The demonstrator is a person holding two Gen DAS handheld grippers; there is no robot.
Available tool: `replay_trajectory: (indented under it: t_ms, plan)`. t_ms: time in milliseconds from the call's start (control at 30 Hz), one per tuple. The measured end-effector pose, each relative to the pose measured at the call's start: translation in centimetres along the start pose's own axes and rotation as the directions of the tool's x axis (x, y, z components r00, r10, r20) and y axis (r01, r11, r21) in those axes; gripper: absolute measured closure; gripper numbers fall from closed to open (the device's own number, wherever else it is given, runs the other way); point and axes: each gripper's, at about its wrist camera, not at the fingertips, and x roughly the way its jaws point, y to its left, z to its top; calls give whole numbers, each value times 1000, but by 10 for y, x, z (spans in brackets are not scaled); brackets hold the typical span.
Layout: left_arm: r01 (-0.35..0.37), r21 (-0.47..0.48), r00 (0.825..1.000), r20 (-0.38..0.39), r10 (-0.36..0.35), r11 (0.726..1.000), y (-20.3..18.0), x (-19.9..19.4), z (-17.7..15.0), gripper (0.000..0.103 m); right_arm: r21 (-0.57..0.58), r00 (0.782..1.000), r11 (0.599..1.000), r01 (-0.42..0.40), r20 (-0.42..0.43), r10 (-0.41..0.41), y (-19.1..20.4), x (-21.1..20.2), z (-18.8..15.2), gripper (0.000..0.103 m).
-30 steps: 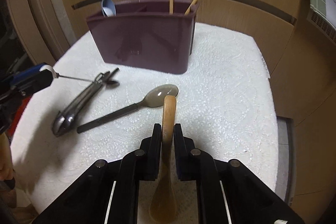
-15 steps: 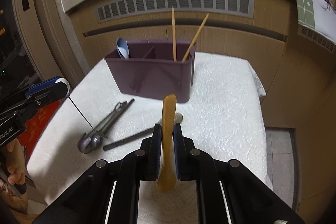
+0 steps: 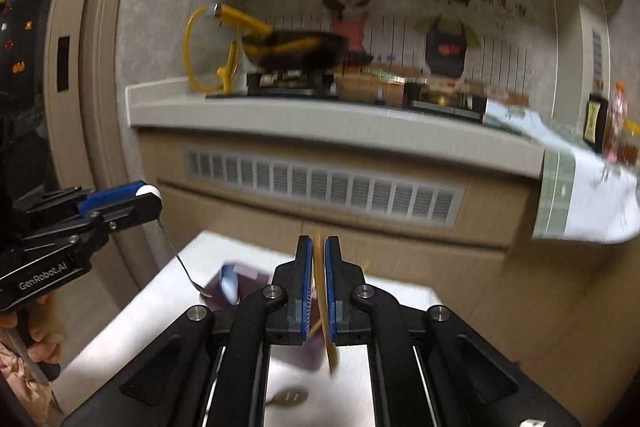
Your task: Organize utensils
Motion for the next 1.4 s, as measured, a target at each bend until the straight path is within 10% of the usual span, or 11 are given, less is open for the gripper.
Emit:
replay_trajectory:
  t_ms: [367, 500, 633, 833, 967, 1200, 1300, 1400]
  plan:
    - [16, -53, 997, -72, -20, 998, 26, 60, -14, 80, -40, 993, 998, -46, -108, 41, -6, 53, -18, 95]
    - [29, -69, 995, -97, -36, 997, 30, 67, -28, 80, -83, 957, 988, -131, -270, 105, -5, 80, -69, 61]
    - [46, -71, 993, -106, -54, 996, 28, 60, -40, 80, -82, 906, 984, -156, -410, 109, -4, 99, -124, 59]
    - [49, -70, 992, -113, -57, 996, 24, 49, -64, 80, 211, 838, 977, 24, -537, 95, -18, 144, -179, 59]
    - [44, -83, 986, -156, -57, 996, 28, 49, -80, 80, 146, 801, 970, 195, -594, -72, -5, 172, -196, 59]
    - [27, -135, 979, -198, -54, 990, 41, 43, -110, 80, 183, 813, 977, 111, -582, 17, 16, 170, -203, 61]
    - [22, -153, 973, -224, -56, 988, 43, 42, -121, 80, 111, 828, 989, 98, -560, -19, 29, 165, -200, 92]
    - [17, -167, 969, -241, -57, 986, 48, 38, -129, 80, 93, 844, 994, 60, -536, -1, 35, 149, -192, 97]
